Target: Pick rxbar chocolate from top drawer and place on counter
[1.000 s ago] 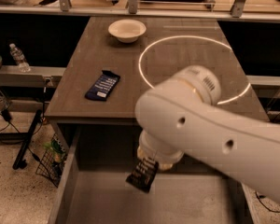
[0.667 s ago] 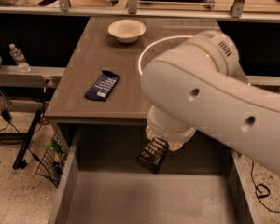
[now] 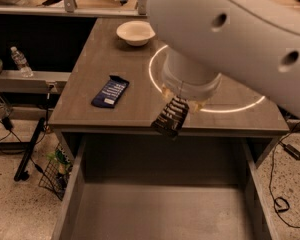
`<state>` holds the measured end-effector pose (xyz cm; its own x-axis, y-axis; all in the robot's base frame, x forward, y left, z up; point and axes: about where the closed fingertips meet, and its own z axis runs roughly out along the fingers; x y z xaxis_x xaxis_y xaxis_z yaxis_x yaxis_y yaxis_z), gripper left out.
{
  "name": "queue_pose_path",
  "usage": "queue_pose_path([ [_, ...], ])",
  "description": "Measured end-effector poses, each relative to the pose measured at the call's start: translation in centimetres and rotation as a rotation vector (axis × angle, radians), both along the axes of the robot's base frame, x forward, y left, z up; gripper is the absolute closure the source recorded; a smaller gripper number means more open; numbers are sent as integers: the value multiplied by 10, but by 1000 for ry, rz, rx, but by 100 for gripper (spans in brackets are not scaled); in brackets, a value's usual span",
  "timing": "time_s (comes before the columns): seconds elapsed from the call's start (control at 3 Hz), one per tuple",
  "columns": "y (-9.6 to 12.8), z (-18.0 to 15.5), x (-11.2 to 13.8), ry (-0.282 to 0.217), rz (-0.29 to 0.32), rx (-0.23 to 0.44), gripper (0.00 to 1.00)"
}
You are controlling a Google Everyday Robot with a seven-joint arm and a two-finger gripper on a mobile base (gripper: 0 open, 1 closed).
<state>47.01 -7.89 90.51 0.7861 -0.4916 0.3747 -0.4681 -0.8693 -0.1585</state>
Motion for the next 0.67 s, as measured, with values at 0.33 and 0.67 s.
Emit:
queue_pose_path([
  [0.33,-5,30,52,-70,55,54,100],
  [0.67,-27,44,91,-88,86,132,100],
])
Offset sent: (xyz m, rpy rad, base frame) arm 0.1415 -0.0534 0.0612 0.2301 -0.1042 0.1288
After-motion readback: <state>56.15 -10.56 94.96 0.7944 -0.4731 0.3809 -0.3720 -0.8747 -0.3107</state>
